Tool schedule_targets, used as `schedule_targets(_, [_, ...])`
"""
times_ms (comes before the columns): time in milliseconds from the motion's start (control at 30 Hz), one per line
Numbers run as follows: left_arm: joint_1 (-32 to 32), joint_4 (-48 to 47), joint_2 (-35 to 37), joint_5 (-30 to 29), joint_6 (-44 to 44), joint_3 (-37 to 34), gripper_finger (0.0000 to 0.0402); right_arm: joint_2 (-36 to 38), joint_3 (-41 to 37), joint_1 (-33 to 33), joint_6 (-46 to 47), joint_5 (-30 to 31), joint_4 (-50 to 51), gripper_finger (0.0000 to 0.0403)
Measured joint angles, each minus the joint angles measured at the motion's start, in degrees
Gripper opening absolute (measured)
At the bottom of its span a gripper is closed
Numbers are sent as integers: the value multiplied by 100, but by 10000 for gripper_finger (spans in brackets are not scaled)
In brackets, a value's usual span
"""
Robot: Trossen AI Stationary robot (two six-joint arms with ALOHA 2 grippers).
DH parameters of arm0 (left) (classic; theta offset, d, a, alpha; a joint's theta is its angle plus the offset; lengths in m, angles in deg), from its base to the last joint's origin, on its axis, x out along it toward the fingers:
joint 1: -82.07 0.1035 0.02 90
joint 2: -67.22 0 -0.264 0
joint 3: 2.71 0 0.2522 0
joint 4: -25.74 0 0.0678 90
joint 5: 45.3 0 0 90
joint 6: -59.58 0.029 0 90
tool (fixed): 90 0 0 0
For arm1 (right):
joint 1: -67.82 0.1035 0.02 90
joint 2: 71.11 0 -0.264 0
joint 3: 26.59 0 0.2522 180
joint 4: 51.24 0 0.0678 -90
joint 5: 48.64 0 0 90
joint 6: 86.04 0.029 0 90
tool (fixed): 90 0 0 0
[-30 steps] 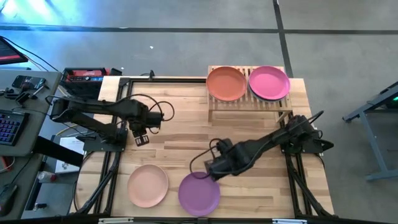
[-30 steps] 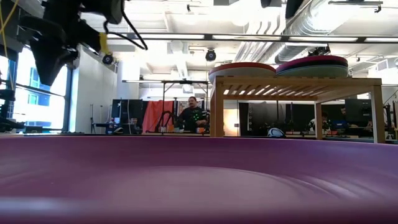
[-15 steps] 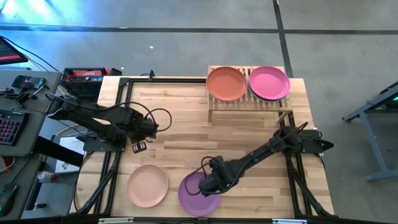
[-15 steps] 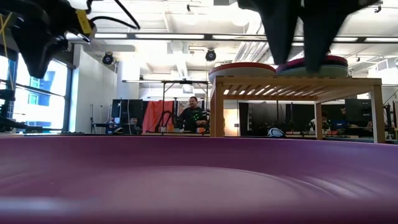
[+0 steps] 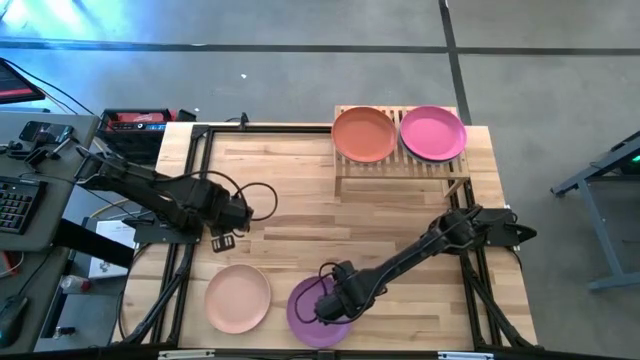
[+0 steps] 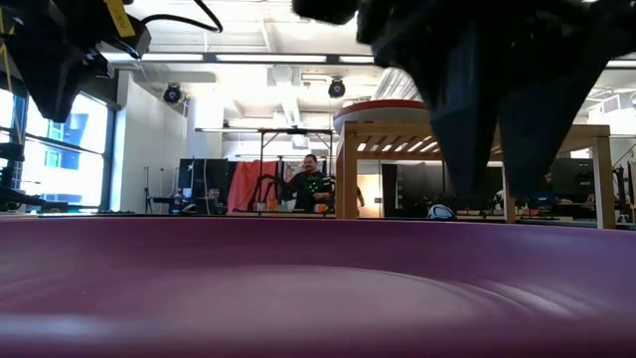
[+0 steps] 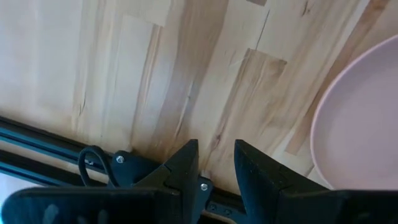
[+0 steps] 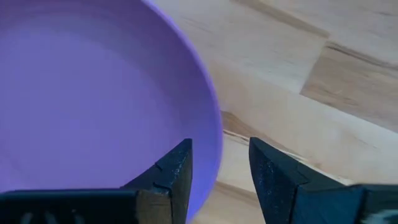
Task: Place and stack plates onto a shelf
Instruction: Stack the purple plate on top of the orange plate on the shelf
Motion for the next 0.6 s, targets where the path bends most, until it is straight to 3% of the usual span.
schedule_targets(600, [-20, 287, 0, -15, 8, -2, 92, -414, 0, 11, -2, -30, -192, 118])
